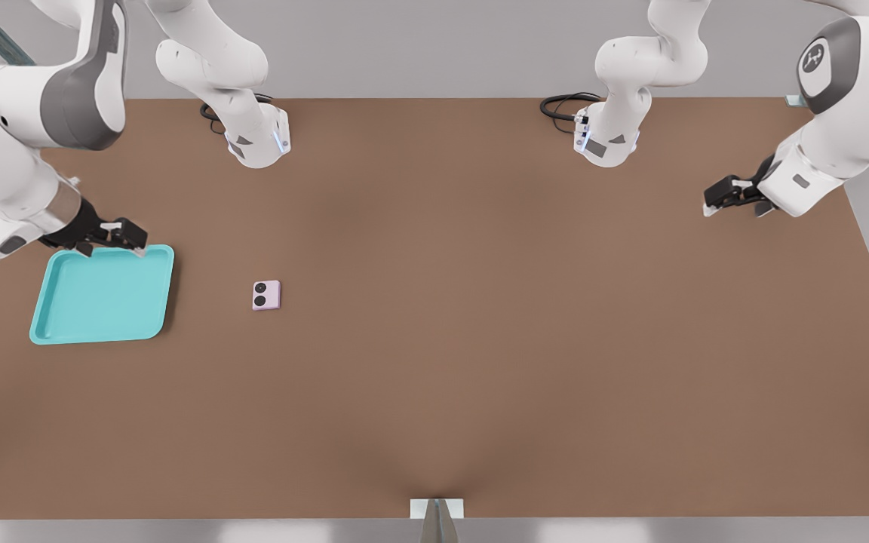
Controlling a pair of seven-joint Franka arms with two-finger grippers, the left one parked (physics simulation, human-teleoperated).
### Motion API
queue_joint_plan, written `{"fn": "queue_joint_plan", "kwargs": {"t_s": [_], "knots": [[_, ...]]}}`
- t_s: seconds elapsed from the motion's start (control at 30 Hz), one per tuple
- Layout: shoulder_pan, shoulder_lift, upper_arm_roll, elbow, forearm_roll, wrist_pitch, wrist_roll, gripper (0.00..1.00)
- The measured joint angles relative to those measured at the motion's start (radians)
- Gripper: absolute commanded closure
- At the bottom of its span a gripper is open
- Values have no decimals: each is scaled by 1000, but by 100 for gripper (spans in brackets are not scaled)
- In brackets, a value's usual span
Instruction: Keep left arm still and place phone on the tray with right arm
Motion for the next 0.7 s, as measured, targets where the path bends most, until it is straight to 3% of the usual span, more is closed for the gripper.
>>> {"fn": "queue_joint_plan", "kwargs": {"t_s": [0.07, 0.13, 0.23, 0.37, 0.57, 0.7], "knots": [[-13, 26, 11, 1, 0, 15, -3, 0], [-43, 99, 74, -1, -3, 50, -3, 0], [35, 236, 148, -36, -18, 146, 10, 0], [113, 260, 166, -223, -70, 288, 76, 0], [38, 202, 171, -523, -45, 484, 199, 0], [25, 258, 171, -596, -40, 632, 277, 0]]}}
